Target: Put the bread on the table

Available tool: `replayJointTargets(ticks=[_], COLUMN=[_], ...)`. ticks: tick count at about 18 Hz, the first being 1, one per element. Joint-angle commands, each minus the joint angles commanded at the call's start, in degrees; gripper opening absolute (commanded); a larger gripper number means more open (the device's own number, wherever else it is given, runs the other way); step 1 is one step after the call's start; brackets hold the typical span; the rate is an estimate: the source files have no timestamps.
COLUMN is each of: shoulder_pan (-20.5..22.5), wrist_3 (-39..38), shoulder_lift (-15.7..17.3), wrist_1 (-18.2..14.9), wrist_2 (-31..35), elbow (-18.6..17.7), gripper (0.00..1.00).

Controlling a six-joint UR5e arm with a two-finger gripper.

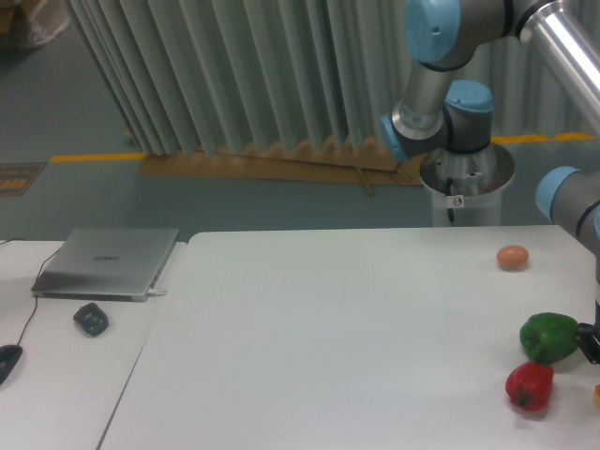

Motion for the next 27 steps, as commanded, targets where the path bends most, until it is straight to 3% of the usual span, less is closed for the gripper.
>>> replayJointTargets(ticks=[10,13,16,20,25,27], shoulder_pan=[-0.97,-1.49,-3.51,-4.13,-4.22,-4.39], wrist_3=[-0.09,1.39,7.89,11.06,14.77,13.72], shoulder_lift=[0.88,4.56,5.80,9.22,12.39,12.66], wrist_1=[-0.17,-0.52,-0.97,-2.02,-12.63,-14.76], wrist_2=[0.98,2.20,2.48,2.30,1.69,-2.77], elbow=[-0.53,-2.19,-3.07,-7.82,-8.26,-8.17], gripper=[1.00,1.00,1.00,1.00,1.00,1.00])
